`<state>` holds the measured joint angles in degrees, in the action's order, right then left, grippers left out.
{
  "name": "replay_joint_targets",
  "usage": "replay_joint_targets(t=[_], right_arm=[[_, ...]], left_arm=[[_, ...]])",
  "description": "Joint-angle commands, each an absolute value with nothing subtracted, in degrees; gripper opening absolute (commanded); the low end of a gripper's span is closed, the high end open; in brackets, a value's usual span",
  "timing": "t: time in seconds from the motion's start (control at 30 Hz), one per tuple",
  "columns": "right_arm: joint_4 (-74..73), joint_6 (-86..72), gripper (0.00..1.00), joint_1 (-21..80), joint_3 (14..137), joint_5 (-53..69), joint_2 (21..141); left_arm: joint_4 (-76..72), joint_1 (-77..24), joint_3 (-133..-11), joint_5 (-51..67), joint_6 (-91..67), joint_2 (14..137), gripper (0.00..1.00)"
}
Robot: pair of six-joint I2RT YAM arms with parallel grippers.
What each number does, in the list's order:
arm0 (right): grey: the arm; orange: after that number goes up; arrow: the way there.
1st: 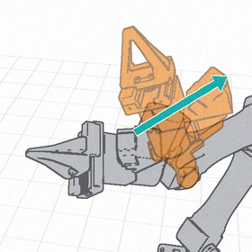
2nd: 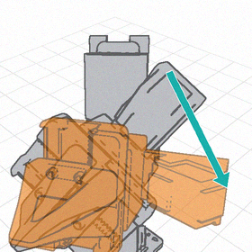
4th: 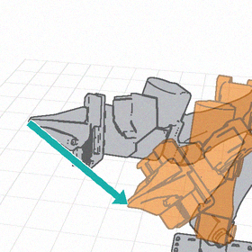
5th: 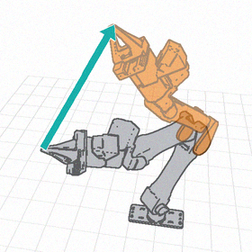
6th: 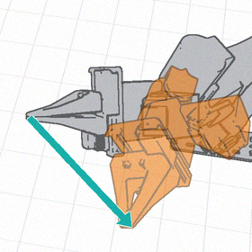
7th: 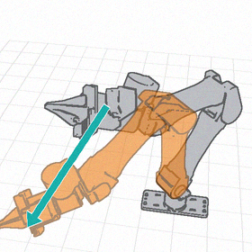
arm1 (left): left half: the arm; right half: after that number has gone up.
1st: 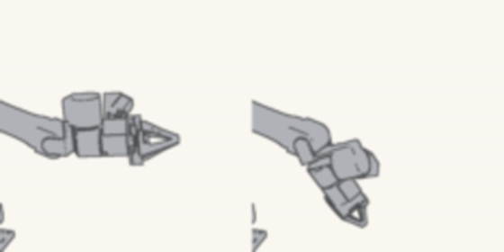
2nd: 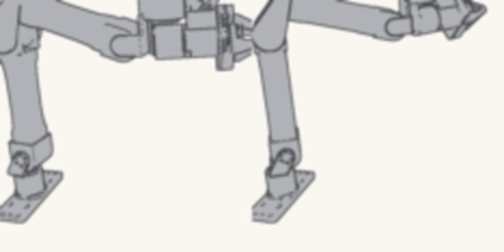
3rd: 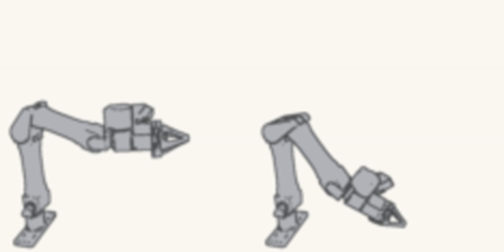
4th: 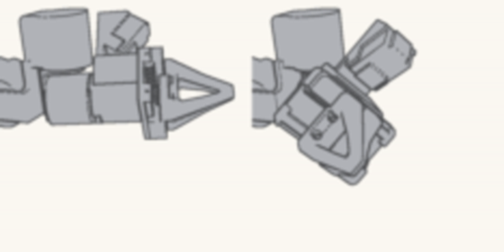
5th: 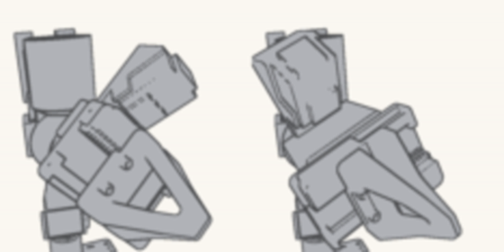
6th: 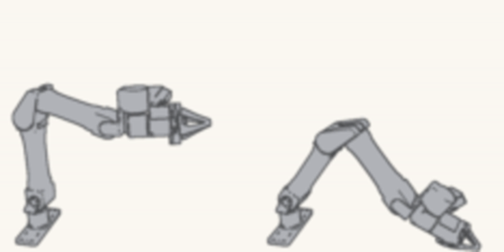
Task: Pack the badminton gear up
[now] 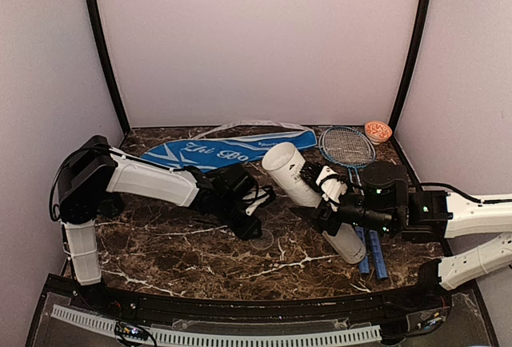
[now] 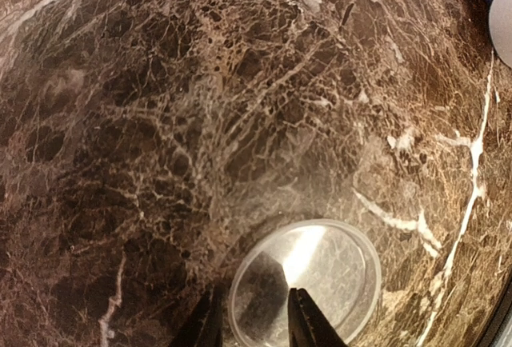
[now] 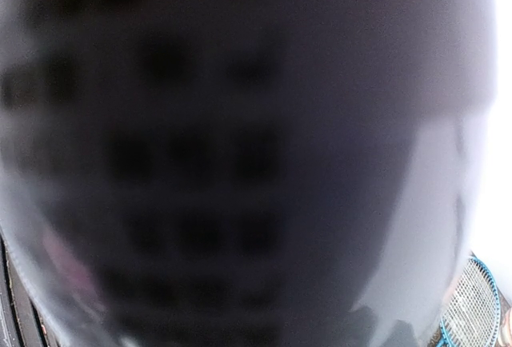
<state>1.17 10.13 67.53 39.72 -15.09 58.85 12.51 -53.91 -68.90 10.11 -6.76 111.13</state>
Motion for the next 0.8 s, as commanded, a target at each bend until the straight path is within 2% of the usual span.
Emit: replay_joint_targets(t=[0.0,0.2,0.4,0.57,0.77], right_arm=[[4.57,9.64,0.55,68.03,39.39,-15.66,58.09],[4.53,9.76,0.55,67.98,39.33,-15.72,58.18],[4.53,9.86,0.55,67.99,39.51,-15.73,58.59],[4.52,10.14,0.55,68.01,39.64,-15.26,58.67],[4.37,11.22,0.55,68.01,40.16,-14.60,58.74]], left_arm=[[14.79,-54.38,-71.03,8.42,-5.05,112.12,0.28],[16.03,-54.69,-71.50,6.74,-4.06,113.03,0.19],[17.25,-54.63,-70.78,5.68,-3.74,111.60,0.00],[14.95,-51.95,-66.79,9.91,-5.81,104.23,0.00],[11.52,-44.12,-59.75,17.11,-9.60,89.65,0.00]])
